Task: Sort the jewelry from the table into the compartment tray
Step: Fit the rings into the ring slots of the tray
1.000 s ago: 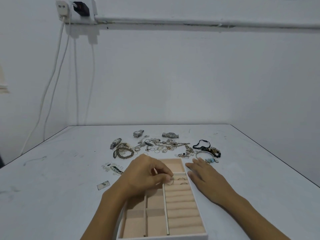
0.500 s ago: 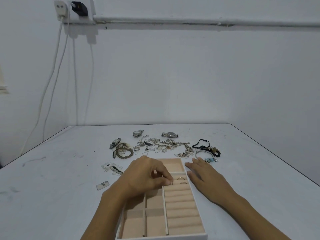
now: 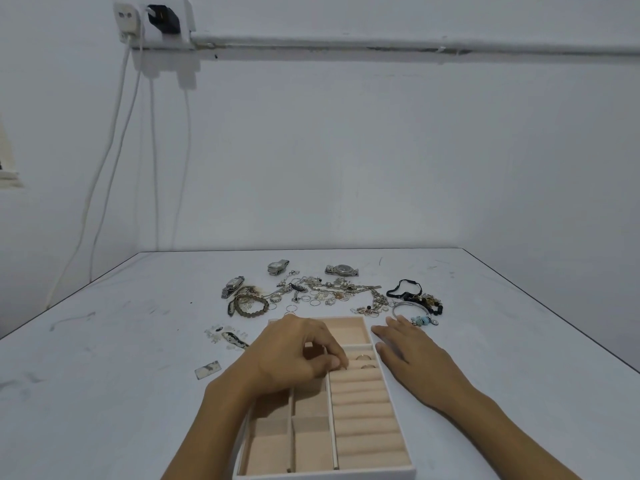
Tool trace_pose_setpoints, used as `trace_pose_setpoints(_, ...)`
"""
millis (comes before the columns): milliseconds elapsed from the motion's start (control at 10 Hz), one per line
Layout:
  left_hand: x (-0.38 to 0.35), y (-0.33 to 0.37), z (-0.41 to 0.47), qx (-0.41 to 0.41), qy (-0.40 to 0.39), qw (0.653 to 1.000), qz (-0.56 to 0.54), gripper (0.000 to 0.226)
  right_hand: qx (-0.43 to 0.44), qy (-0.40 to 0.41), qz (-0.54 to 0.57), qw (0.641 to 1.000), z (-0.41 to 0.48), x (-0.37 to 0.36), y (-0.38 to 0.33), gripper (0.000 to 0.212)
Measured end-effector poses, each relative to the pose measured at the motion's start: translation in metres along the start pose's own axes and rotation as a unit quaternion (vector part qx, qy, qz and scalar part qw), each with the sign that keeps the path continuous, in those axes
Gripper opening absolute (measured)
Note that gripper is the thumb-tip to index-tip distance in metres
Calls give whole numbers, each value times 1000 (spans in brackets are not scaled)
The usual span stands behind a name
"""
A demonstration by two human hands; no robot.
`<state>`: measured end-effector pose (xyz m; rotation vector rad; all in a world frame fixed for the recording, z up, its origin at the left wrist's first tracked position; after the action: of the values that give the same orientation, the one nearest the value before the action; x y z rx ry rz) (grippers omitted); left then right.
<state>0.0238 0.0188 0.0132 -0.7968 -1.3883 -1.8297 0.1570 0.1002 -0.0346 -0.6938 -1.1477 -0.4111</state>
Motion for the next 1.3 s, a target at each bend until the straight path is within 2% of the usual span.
trace_pose_setpoints(300,0,-6,2,4,2,1000,-13,11,2,11,5,1000,1,5,-2,43)
trace_pose_setpoints(400,22,-20,2,31,73,996,-44,8,-17,56,51,997,10,16,6,34)
trace_pose_setpoints(500,55,-52,-1,103,186,976,-52,8,-59,121,59,989,24,29,16,27)
trace_pose_setpoints(600,75,-93,-7,211,246,946,-3,18,-90,151,45,983,39,37,19,24)
trace_pose_setpoints(700,78,-121,-4,279,251,927,20,15,-122,154,32,980,50,37,24,24)
trace_pose_setpoints(900,60,-132,29,283,170,942,55,3,-137,185,30,973,54,35,26,11)
trace_pose_setpoints(1100,55,-128,48,277,106,951,88,13,-141,193,79,968,52,31,32,5)
trace_pose_setpoints(1300,50,-123,60,279,64,951,118,7,-136,203,82,966,53,29,34,5)
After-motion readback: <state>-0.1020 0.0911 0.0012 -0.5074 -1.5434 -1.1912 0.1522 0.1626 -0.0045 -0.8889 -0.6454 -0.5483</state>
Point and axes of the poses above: each hand's wrist, its own z-axis towards the middle knuckle, its own x-axis out of the back of the hand, y = z × x, the point moved 10 cm from there along z, towards the middle knuckle, and after that the axes turned 8 degrees about x, right-handed, at the moved point
